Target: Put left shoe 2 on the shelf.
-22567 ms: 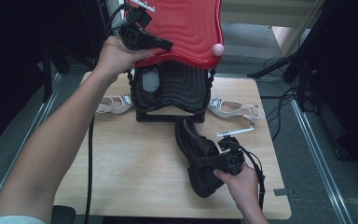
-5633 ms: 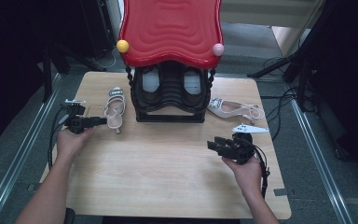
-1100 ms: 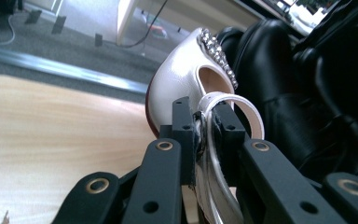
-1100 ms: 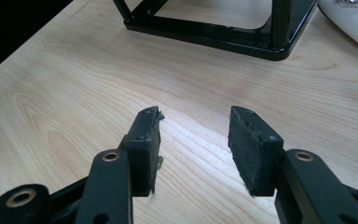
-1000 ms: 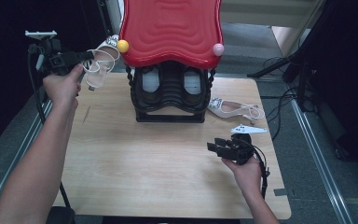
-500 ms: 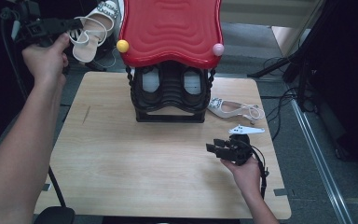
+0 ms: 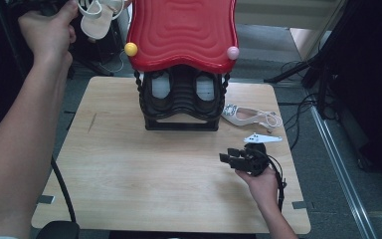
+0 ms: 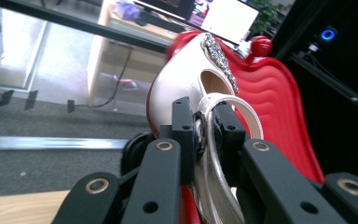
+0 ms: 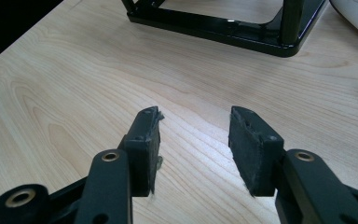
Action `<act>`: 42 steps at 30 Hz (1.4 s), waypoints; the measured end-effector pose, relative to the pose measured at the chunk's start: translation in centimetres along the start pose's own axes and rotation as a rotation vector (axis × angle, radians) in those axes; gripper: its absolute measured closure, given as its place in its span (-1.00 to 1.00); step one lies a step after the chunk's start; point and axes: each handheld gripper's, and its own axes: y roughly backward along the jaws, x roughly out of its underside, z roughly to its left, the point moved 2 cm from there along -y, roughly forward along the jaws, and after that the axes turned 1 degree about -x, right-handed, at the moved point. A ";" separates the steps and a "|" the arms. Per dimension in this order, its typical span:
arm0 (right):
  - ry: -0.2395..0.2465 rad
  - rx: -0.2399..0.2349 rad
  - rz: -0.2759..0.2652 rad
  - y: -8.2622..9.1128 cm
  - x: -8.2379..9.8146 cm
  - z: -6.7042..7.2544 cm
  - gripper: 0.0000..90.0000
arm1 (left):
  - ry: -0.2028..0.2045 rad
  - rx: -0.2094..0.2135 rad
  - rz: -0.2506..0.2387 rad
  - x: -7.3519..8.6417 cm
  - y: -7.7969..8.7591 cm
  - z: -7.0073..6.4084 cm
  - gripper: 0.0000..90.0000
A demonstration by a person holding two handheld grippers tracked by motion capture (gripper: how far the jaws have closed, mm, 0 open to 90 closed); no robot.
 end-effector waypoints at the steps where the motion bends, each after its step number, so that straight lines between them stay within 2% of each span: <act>1: 0.000 0.000 0.000 0.0 0.0 0.0 0.21 | 0.006 0.013 0.007 0.0 -0.5 -0.5 0.83; 3: -0.001 -0.003 -0.003 0.1 0.0 0.0 0.21 | -0.001 0.016 0.014 0.1 -1.3 -1.2 0.83; 6: 0.001 -0.007 -0.002 0.1 0.0 0.0 0.21 | 0.012 0.035 0.023 0.2 -2.5 -2.1 0.83; 10: 0.001 -0.010 -0.002 0.2 0.0 0.1 0.21 | -0.010 0.050 0.031 0.8 -4.1 -3.7 0.83; 17: 0.002 -0.022 -0.007 0.4 0.1 0.1 0.22 | 0.015 0.062 0.035 2.6 -6.5 -4.7 0.83; 19: 0.000 -0.021 -0.007 0.5 0.1 0.1 0.22 | 0.002 0.046 0.032 3.4 -7.0 -4.6 0.82; 21: -0.001 -0.021 -0.010 0.5 0.0 0.1 0.23 | 0.030 0.063 0.022 3.9 -7.2 -4.3 0.82; 23: -0.002 -0.018 -0.010 0.6 0.0 0.1 0.23 | 0.041 0.061 0.020 4.4 -7.1 -3.9 0.82; 26: -0.006 -0.019 -0.017 0.5 -0.1 0.3 0.23 | 0.004 0.038 0.042 5.0 -7.0 -3.8 0.82; 29: 0.000 -0.017 -0.011 0.4 0.0 0.4 0.23 | -0.007 0.047 0.070 5.4 -6.8 -3.9 0.81; 31: -0.002 -0.015 -0.006 0.3 0.0 0.3 0.22 | -0.044 0.032 0.091 5.8 -6.8 -4.1 0.81; 34: -0.001 -0.011 -0.004 0.2 0.0 0.3 0.22 | -0.039 0.061 0.108 6.2 -6.7 -4.1 0.76; 36: 0.007 0.000 -0.004 0.3 0.0 0.3 0.23 | -0.054 0.053 0.107 6.2 -6.6 -4.1 0.74; 38: 0.009 0.003 -0.005 0.3 -0.1 0.3 0.23 | -0.052 0.054 0.107 6.1 -6.6 -4.1 0.72; 40: 0.010 0.005 -0.003 0.2 -0.1 0.3 0.23 | -0.071 0.055 0.117 6.0 -6.7 -4.4 0.62; 42: 0.009 0.007 0.003 0.2 -0.1 0.3 0.23 | -0.075 0.066 0.124 5.7 -6.7 -4.6 0.42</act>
